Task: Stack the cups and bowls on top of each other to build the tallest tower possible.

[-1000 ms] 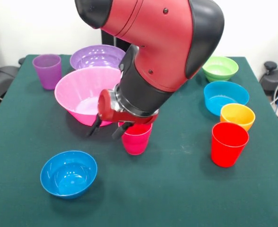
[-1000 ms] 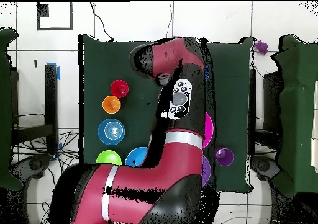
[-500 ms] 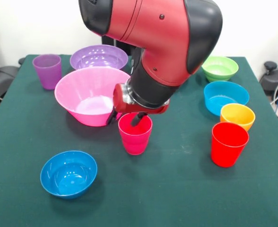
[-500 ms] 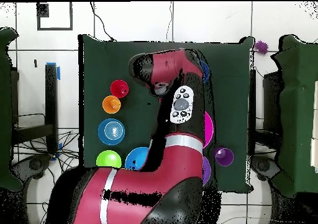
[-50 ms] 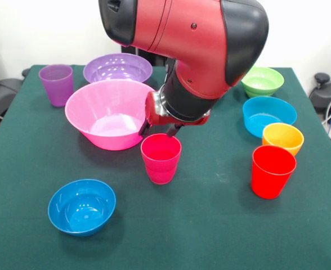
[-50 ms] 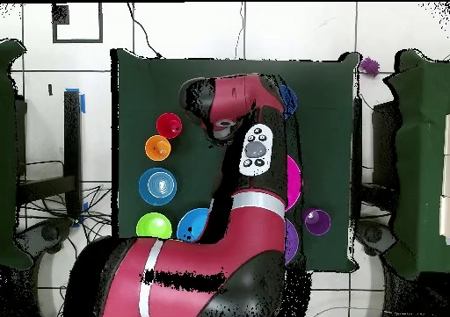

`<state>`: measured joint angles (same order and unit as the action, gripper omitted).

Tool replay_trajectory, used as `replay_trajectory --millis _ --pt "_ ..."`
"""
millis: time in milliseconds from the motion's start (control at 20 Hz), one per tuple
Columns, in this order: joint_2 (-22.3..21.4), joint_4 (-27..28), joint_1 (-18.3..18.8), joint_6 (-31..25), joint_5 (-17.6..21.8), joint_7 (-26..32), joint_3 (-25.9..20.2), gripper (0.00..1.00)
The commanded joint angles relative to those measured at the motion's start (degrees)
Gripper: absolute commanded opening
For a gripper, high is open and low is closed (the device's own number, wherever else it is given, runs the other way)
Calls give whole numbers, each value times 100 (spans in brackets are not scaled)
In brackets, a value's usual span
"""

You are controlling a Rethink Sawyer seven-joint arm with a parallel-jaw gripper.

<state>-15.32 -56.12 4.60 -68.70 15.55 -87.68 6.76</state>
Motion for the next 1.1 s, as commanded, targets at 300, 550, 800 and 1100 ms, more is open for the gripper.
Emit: replay_trajectory --millis 300,550,800,1100 --pt "-223 -303 -169 -789 21 112 -406 100" --pt "-552 -614 -143 -930 -10 206 -378 100" --pt "-557 -766 -123 -762 -11 42 -370 100" --pt "-461 -947 -118 -517 59 -117 -346 100"
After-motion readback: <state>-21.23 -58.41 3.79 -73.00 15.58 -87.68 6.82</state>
